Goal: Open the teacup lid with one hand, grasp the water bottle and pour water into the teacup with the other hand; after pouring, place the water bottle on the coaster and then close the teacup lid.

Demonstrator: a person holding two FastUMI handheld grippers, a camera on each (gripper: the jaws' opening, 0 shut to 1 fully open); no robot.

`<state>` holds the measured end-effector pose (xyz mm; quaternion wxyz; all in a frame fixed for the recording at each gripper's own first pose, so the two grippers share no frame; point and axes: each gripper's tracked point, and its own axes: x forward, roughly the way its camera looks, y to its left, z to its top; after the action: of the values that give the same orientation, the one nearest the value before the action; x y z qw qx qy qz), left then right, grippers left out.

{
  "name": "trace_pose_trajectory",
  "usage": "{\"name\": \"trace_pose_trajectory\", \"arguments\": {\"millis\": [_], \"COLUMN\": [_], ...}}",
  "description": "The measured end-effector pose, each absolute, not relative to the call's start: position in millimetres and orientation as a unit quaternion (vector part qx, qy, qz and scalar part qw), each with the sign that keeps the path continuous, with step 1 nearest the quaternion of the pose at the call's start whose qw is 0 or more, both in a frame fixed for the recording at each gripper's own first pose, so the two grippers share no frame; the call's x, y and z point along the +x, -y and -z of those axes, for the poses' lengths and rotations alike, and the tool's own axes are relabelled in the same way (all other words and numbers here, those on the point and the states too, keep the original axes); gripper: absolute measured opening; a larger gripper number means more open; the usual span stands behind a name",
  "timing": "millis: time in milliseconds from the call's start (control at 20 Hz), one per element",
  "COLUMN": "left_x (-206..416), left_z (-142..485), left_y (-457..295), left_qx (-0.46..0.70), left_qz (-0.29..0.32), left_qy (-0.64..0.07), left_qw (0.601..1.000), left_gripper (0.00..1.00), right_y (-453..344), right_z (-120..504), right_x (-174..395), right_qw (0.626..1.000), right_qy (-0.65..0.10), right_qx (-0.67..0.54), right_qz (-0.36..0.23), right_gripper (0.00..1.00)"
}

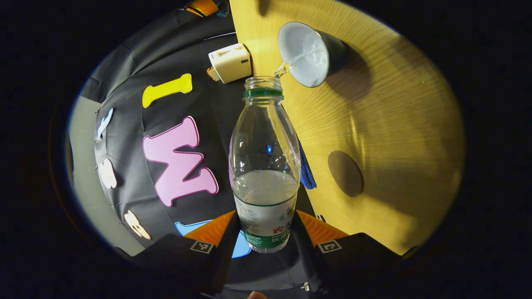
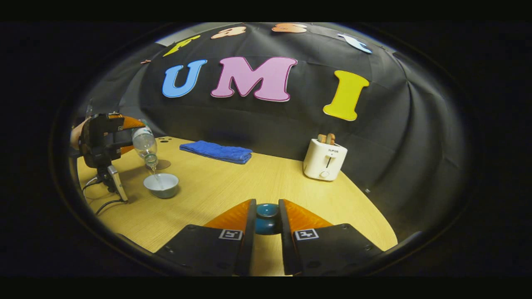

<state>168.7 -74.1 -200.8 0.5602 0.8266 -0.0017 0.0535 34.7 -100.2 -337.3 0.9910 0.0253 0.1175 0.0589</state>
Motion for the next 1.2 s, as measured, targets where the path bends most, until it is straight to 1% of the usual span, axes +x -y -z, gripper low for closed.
{"name": "trace_pose_trajectory", "arguments": {"millis": [300,350,500,550,700,800,850,900,950,1000,1050,1100,1200], "left_x": [175,173,174,175,175,173,172,171,169,169,169,169,169], "left_z": [186,184,178,177,170,159,152,149,146,144,143,141,136], "left_y": [79,78,83,83,86,96,99,103,104,107,108,109,110], "left_qx": [0.850,0.854,0.861,0.862,0.866,0.872,0.874,0.874,0.873,0.874,0.876,0.877,0.880], "left_qz": [-0.050,-0.050,-0.049,-0.047,-0.047,-0.057,-0.061,-0.065,-0.065,-0.065,-0.065,-0.066,-0.066], "left_qy": [0.028,0.033,0.050,0.053,0.067,0.093,0.106,0.117,0.123,0.125,0.125,0.128,0.132], "left_qw": [0.523,0.516,0.504,0.502,0.493,0.478,0.470,0.467,0.467,0.465,0.462,0.458,0.452], "left_gripper": [0.75,0.75,0.75,0.75,0.75,0.75,0.75,0.75,0.76,0.75,0.75,0.75,0.75], "right_y": [107,108,111,110,107,105,105,104,104,103,103,103,102], "right_z": [340,340,342,342,339,340,340,339,339,338,339,338,336], "right_x": [34,34,33,34,33,33,33,33,33,33,33,32,32], "right_qw": [0.991,0.991,0.991,0.991,0.992,0.992,0.992,0.992,0.992,0.992,0.992,0.992,0.992], "right_qy": [-0.116,-0.116,-0.117,-0.116,-0.110,-0.110,-0.109,-0.108,-0.108,-0.107,-0.107,-0.106,-0.105], "right_qx": [0.025,0.026,0.027,0.026,0.021,0.017,0.017,0.018,0.018,0.018,0.018,0.018,0.017], "right_qz": [-0.056,-0.054,-0.053,-0.053,-0.059,-0.062,-0.062,-0.063,-0.062,-0.062,-0.062,-0.063,-0.064], "right_gripper": [0.30,0.35,0.35,0.30,0.31,0.30,0.35,0.35,0.31,0.30,0.35,0.30,0.30]}}
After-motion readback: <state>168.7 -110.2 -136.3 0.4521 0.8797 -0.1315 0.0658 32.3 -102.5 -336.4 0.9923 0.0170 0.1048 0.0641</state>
